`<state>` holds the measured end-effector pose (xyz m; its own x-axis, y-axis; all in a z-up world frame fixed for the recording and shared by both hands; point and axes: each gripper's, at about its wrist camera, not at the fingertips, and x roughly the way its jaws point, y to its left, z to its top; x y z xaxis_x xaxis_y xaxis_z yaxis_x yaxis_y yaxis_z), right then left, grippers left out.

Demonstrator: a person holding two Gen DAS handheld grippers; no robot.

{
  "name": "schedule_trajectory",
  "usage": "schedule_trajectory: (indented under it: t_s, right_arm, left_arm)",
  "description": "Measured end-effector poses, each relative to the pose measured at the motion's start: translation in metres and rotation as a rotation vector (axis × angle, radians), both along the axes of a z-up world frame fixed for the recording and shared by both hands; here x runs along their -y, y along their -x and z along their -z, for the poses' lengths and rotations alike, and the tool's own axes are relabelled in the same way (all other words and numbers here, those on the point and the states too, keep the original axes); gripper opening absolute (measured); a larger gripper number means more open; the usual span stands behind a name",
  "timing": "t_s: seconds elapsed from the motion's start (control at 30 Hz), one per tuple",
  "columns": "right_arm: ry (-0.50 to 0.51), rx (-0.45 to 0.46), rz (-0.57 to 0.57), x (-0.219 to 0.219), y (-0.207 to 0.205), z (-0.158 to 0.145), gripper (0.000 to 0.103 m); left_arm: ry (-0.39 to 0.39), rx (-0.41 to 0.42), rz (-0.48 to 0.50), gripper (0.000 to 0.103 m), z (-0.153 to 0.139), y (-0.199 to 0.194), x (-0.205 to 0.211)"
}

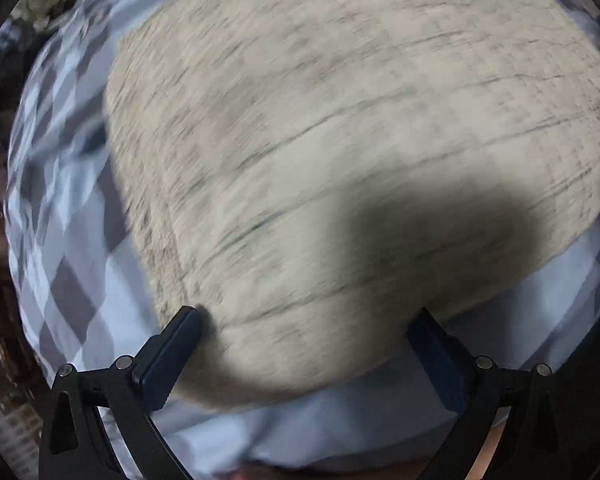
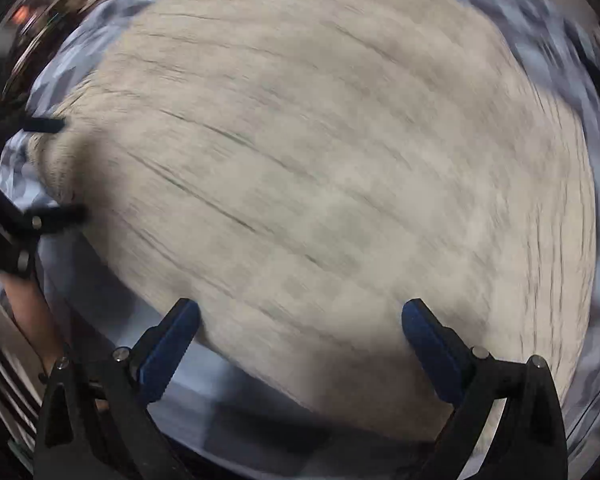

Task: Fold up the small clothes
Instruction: 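Press the folded cream shirt flat with both open tools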

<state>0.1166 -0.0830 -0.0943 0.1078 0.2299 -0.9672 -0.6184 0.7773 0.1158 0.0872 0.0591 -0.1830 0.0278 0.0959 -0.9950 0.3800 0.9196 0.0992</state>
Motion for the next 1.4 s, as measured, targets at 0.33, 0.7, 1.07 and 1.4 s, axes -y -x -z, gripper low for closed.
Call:
schedule_trajectory:
  t_s: [0.33, 0.7, 1.07, 1.4]
  right_arm:
    - [0.157, -0.066, 0.441, 0.178, -0.044, 0.000, 0.099]
    - [-0.076, 0.131, 0.376, 0.076, 0.004, -0.075, 0.099]
    - [0.004, 0.024, 0.178, 0.013, -0.033, 0.027, 0.100]
    - [0.100, 0.118, 0.535, 0.165, -0.066, 0.021, 0.102]
  left_arm:
    - [-0.021, 0.004, -0.585, 0.102, -0.020, 0.018, -0.187]
    - [0.295, 0.266, -0.354, 0.103, -0.105, -0.020, -0.059]
    - [0.156, 0.084, -0.286, 0.103, -0.022, -0.056, -0.032]
    - [-0.426, 0.421, -0.347, 0.103, -0.081, -0.058, -0.092]
